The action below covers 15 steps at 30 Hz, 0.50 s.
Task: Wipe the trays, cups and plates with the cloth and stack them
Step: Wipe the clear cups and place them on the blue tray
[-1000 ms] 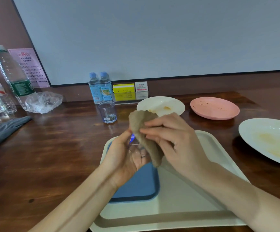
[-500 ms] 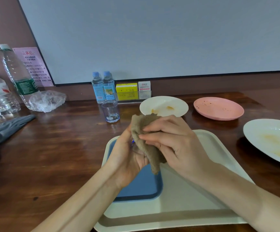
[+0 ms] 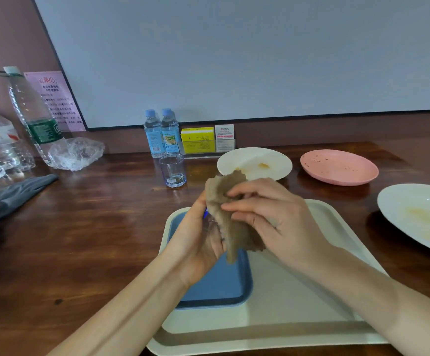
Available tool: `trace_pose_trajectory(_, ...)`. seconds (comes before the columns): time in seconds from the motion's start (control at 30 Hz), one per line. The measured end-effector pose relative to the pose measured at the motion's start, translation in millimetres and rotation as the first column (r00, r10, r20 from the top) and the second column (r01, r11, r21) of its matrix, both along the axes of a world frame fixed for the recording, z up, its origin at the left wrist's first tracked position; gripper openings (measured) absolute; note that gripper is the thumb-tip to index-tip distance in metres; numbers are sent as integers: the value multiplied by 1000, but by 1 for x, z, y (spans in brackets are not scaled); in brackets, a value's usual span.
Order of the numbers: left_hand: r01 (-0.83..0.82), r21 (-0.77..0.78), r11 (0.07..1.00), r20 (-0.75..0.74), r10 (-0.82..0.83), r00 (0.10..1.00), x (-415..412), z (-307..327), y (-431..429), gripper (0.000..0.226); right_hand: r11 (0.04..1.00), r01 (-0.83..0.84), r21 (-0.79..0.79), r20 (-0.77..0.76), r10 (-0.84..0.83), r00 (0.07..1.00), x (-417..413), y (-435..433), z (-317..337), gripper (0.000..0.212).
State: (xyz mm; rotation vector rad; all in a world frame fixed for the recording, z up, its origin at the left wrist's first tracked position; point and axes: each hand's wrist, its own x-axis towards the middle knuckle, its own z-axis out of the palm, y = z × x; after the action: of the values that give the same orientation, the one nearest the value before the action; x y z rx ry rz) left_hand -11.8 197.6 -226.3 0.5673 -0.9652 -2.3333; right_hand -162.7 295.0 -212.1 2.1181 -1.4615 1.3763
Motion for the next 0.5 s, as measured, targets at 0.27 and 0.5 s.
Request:
trace_pose_trajectory(0.27, 37, 25, 999, -54, -36, 998, 1, -5, -5, 45, 998, 58, -1, 43, -58, 997, 3, -3, 0, 22)
trace_pose_trajectory(0.5, 74, -4, 997, -38, -74, 997, -3, 1, 2, 45, 991, 133, -19, 148, -129, 981, -10, -10, 7, 20)
